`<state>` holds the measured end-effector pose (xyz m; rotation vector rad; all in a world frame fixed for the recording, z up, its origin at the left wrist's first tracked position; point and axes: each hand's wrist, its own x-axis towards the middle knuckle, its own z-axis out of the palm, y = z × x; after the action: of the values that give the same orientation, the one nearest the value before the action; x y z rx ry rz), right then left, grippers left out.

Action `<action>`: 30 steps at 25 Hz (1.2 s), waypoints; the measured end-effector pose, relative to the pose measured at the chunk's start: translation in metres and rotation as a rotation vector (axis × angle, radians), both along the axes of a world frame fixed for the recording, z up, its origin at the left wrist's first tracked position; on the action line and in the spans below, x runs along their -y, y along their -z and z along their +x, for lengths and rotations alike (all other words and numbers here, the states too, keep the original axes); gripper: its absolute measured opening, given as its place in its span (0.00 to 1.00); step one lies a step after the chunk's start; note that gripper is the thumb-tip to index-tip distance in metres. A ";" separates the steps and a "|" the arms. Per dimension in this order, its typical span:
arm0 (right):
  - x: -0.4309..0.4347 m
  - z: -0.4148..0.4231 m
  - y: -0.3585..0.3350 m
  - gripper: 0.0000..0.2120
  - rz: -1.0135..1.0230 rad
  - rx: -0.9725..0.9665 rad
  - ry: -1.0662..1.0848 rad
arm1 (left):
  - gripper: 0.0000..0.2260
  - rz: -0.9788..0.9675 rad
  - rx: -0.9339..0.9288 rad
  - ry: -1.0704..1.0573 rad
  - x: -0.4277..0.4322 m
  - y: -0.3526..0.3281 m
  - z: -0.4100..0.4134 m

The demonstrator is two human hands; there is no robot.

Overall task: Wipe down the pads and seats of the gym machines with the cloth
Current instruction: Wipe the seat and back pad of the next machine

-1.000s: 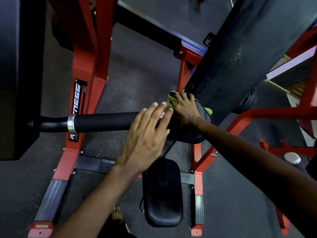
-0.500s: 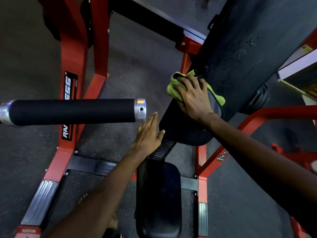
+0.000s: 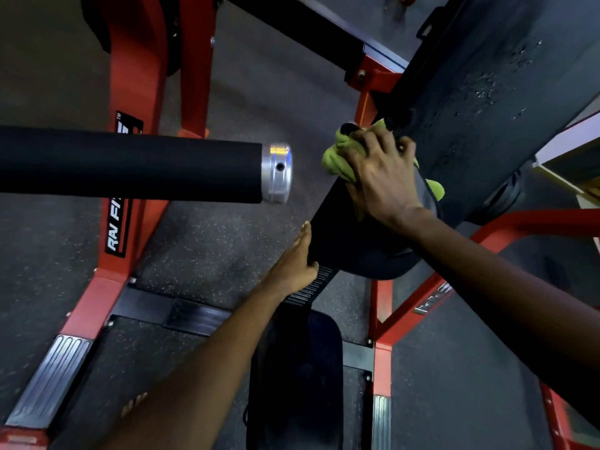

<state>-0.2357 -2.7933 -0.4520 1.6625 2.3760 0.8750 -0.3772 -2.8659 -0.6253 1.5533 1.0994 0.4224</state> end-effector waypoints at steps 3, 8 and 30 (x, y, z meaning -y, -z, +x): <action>0.006 -0.009 0.027 0.22 -0.022 0.043 0.003 | 0.41 0.010 -0.042 0.052 0.004 0.008 -0.004; 0.029 -0.024 0.062 0.23 -0.183 0.128 -0.029 | 0.42 0.017 -0.089 0.113 0.003 0.011 -0.010; 0.108 -0.007 0.149 0.31 -0.146 -0.029 -0.014 | 0.22 0.217 0.094 -0.037 -0.061 -0.012 -0.030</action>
<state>-0.2430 -2.9014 -0.6010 1.6160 2.4090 0.6656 -0.4076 -2.8045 -0.6132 1.6860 1.0373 0.6512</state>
